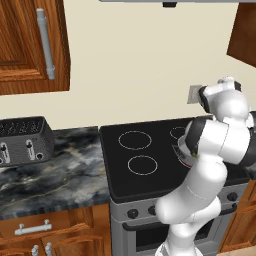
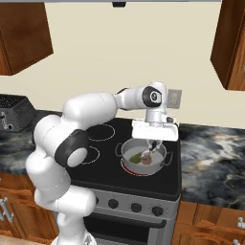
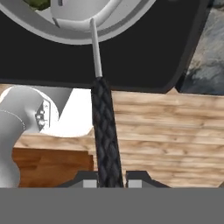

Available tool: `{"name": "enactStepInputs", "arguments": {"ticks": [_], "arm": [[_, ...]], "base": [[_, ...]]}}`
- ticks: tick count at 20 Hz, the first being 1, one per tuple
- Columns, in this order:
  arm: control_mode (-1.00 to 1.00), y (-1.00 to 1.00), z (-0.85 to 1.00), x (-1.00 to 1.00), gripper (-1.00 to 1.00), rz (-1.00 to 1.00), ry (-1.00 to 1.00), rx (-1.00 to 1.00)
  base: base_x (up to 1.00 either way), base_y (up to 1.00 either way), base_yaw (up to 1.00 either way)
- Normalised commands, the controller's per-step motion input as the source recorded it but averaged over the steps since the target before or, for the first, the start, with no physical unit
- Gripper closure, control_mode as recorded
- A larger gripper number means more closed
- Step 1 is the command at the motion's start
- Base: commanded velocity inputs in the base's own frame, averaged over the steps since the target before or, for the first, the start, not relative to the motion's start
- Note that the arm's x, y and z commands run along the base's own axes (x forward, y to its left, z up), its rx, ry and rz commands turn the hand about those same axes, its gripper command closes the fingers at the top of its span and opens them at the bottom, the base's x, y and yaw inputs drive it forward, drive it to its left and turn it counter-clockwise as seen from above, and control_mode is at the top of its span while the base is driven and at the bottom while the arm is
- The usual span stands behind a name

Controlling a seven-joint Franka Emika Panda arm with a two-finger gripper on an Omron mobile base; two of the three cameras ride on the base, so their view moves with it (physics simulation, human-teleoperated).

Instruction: Put the cucumber and mushroom in the pot. Retrieve the spatula and lightly stir the vegetables in the pot.

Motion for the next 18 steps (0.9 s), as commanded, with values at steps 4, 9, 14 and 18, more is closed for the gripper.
{"name": "enactStepInputs", "arguments": {"ticks": [4, 9, 14, 18], "arm": [[-1.0, 0.01, 0.0, 0.23, 1.0, 0.0, 0.0, 0.0], [-1.0, 0.14, -0.09, 0.49, 1.0, 0.02, 0.0, 0.0], [-1.0, 0.23, -0.27, 0.63, 1.0, 0.05, -0.01, 0.0], [-1.0, -0.02, 0.0, 0.12, 1.0, 0.01, -0.03, 0.0]], "base": [[0.0, 0.0, 0.0], [0.0, 0.0, 0.0], [0.0, 0.0, 0.0], [0.0, 0.0, 0.0]]}}
